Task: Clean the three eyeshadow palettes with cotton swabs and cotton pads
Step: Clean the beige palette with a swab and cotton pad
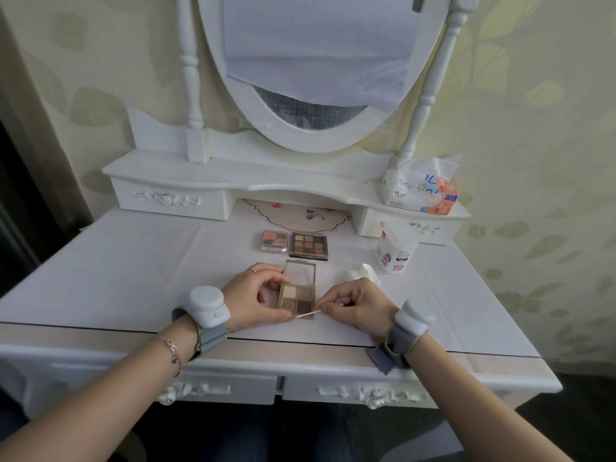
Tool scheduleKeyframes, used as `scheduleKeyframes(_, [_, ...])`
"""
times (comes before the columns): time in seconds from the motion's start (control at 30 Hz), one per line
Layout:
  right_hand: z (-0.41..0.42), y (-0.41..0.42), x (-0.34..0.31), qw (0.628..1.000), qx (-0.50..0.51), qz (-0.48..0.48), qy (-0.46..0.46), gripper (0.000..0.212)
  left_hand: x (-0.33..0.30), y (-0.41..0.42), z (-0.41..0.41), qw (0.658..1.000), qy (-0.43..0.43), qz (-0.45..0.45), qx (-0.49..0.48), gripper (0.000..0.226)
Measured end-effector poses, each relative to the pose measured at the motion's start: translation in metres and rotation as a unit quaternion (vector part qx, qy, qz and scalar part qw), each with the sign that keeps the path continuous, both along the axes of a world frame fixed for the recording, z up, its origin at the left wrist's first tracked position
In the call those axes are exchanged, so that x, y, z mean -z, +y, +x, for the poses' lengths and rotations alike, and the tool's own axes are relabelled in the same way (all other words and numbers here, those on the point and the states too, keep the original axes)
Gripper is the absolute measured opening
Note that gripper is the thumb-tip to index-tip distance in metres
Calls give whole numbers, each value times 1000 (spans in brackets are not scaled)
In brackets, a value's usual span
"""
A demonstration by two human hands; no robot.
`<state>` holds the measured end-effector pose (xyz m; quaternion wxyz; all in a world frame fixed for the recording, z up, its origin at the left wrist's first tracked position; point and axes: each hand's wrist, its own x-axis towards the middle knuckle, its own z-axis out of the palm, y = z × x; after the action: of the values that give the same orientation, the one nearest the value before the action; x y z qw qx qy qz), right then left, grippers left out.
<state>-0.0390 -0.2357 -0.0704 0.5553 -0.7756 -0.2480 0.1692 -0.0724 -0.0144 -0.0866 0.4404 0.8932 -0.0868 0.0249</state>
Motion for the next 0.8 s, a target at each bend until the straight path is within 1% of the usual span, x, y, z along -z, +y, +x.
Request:
scheduleKeyframes(0.07, [1, -1, 0, 999, 10, 23, 21, 21, -1, -1, 0, 1000, 0, 1, -1, 81])
scheduleKeyframes(0.13, [1, 0, 1, 1000, 15, 19, 17, 19, -1, -1, -1, 1000, 0, 4, -4, 78])
scheduleKeyframes(0.2, [0, 0, 0, 1000, 2, 1, 5, 19, -1, -1, -1, 1000, -2, 6, -6, 80])
scheduleKeyframes(0.27, [1, 0, -1, 999, 5, 23, 23, 20, -1, -1, 0, 1000, 0, 9, -5, 83])
scheduleKeyframes(0.33, [2, 2, -1, 997, 37, 61, 38, 19, -2, -1, 0, 1000, 1, 12, -5, 86])
scheduleKeyframes(0.37, [2, 5, 0, 996, 60, 66, 30, 18, -1, -1, 0, 1000, 0, 12, -7, 87])
scheduleKeyframes(0.47, [4, 15, 0, 994, 97, 48, -12, 14, 0, 0, 0, 1000, -3, -5, -11, 85])
scheduleKeyframes(0.53, [5, 21, -3, 994, 95, 25, -40, 14, 0, 1, 1, 1000, 6, -14, -7, 85])
scheduleKeyframes(0.6, [6, 24, -5, 994, 91, 3, -64, 14, 2, 2, 3, 1000, 14, -20, -3, 78])
scheduleKeyframes(0.7, [7, 26, -3, 994, 86, -16, -68, 13, 5, 3, 5, 1000, 11, -28, -8, 64])
scheduleKeyframes(0.8, [10, 27, 2, 995, 80, -23, -60, 14, 7, 4, 6, 999, 14, -39, -6, 61])
